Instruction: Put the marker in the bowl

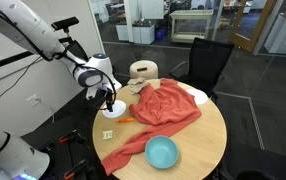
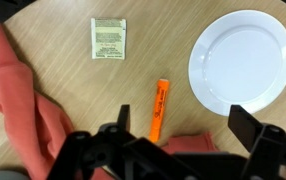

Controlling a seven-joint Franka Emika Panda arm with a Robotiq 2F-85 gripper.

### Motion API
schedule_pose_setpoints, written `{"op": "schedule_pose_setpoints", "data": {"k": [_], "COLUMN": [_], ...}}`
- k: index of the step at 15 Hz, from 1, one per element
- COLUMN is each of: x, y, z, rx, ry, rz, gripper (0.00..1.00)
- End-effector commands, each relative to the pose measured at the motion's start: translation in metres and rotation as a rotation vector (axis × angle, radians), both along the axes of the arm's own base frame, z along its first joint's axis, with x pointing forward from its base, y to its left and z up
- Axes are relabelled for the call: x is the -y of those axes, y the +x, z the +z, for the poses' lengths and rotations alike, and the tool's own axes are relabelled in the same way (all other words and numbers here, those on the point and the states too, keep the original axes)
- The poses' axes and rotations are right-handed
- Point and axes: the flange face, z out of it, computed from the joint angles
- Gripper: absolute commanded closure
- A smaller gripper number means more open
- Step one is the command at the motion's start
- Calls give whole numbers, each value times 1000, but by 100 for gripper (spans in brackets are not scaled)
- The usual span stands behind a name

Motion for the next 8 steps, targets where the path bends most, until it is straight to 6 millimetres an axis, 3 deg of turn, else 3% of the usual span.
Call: {"op": "schedule_pose_setpoints", "data": {"k": [1, 8], "x": [0, 6], "y": [0, 12], "z": [-3, -10], "rx": [-6, -5], "ry": [0, 16], "rz": [-2, -21], "gripper": [0, 0]}}
